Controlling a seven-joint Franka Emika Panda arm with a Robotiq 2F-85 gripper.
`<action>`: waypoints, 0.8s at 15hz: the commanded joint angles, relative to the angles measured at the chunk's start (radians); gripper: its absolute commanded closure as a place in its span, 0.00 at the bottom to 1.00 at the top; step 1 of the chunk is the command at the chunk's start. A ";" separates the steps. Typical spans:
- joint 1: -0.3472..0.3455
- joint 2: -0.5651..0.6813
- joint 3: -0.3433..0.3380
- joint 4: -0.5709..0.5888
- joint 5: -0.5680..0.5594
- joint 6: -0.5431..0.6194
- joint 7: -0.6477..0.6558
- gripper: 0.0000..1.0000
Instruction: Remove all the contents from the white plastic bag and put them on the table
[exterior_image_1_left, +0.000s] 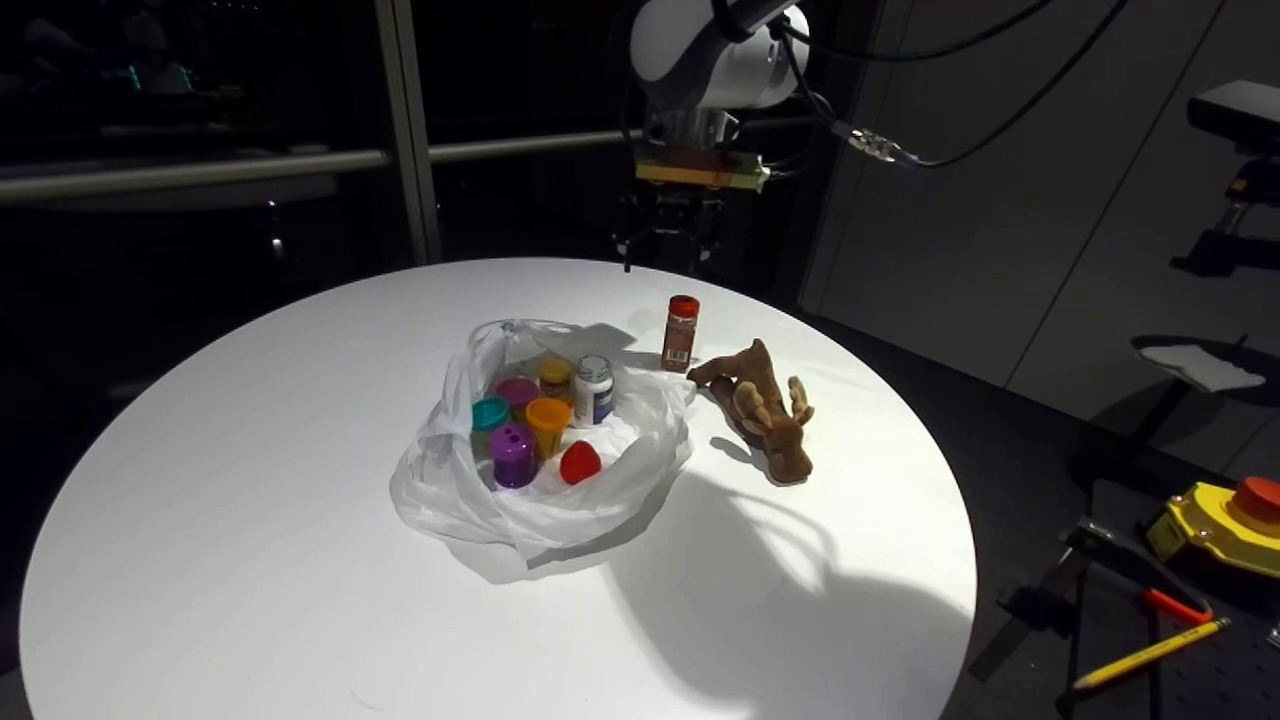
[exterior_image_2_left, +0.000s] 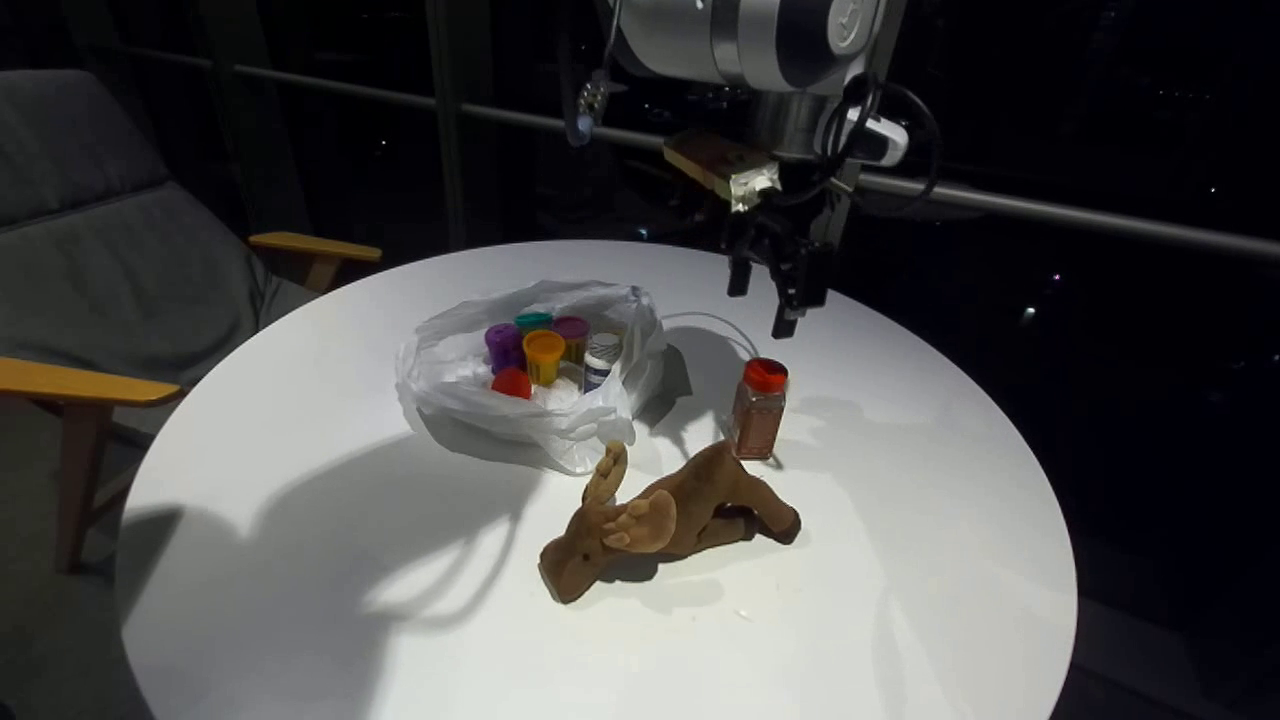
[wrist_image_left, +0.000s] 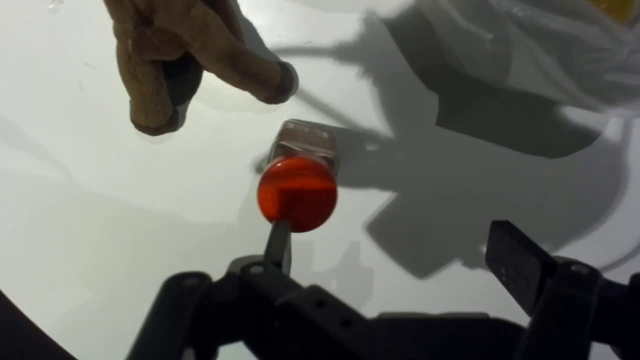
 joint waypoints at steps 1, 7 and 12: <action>0.043 -0.083 0.068 -0.021 -0.009 -0.060 -0.104 0.00; 0.114 -0.069 0.151 0.001 -0.004 -0.222 -0.178 0.00; 0.153 -0.065 0.121 -0.020 0.011 -0.259 0.013 0.00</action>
